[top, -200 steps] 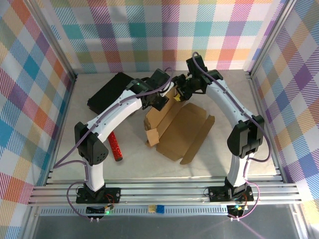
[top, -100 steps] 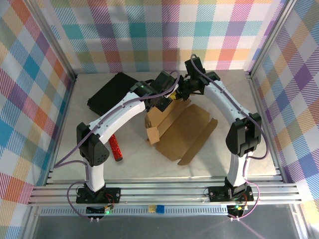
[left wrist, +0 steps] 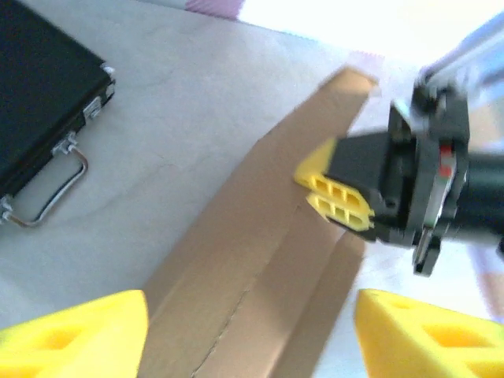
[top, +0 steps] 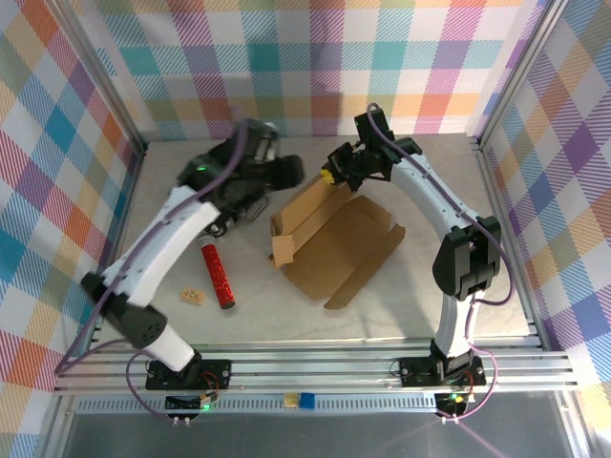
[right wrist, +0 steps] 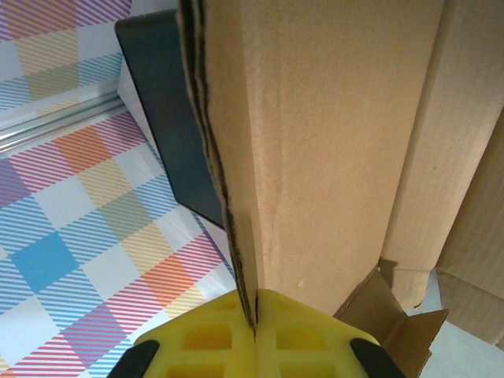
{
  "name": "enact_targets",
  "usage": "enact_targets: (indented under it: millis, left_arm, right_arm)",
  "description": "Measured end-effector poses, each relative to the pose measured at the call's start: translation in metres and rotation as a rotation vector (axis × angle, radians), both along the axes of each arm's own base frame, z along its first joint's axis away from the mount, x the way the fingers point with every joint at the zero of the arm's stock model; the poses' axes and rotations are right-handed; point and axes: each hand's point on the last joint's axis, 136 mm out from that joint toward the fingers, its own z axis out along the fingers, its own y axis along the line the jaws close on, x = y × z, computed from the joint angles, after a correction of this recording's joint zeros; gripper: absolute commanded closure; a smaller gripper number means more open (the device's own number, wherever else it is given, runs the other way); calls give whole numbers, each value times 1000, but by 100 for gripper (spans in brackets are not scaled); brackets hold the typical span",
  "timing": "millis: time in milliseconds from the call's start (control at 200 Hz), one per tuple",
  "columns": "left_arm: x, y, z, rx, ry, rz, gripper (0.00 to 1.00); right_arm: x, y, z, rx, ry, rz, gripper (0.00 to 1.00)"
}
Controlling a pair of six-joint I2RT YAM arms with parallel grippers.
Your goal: Fold the paper box
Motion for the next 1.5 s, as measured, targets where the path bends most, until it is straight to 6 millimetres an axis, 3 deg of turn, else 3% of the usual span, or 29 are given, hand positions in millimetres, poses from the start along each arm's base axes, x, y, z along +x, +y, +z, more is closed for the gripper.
enact_targets:
  millis: [75,235,350,445,690,950,1345,1495]
  left_arm:
    - [0,13,-6,-167,90,115,37]
    - [-7,-16,-55,-390,370,234,38]
    - [-18,-16,-85,-455,514,359,35]
    - [-25,-9,-87,-502,553,446,32]
    - [-43,5,-61,-672,551,559,31]
    - [-27,-6,-86,-719,609,624,34]
    - [-13,-15,-106,-739,634,646,66]
    - [-13,-12,-113,-732,642,651,89]
  right_arm:
    - [1,0,-1,2,2,-3,100]
    - [4,1,-5,3,9,-9,100]
    - [5,2,-10,1,20,-11,100]
    - [6,1,-12,0,23,-14,100]
    - [11,-3,-10,12,26,-37,100]
    - [13,-2,-12,25,31,-51,100]
    - [12,-3,-31,36,61,-79,100]
    - [10,-8,-33,58,61,-112,100]
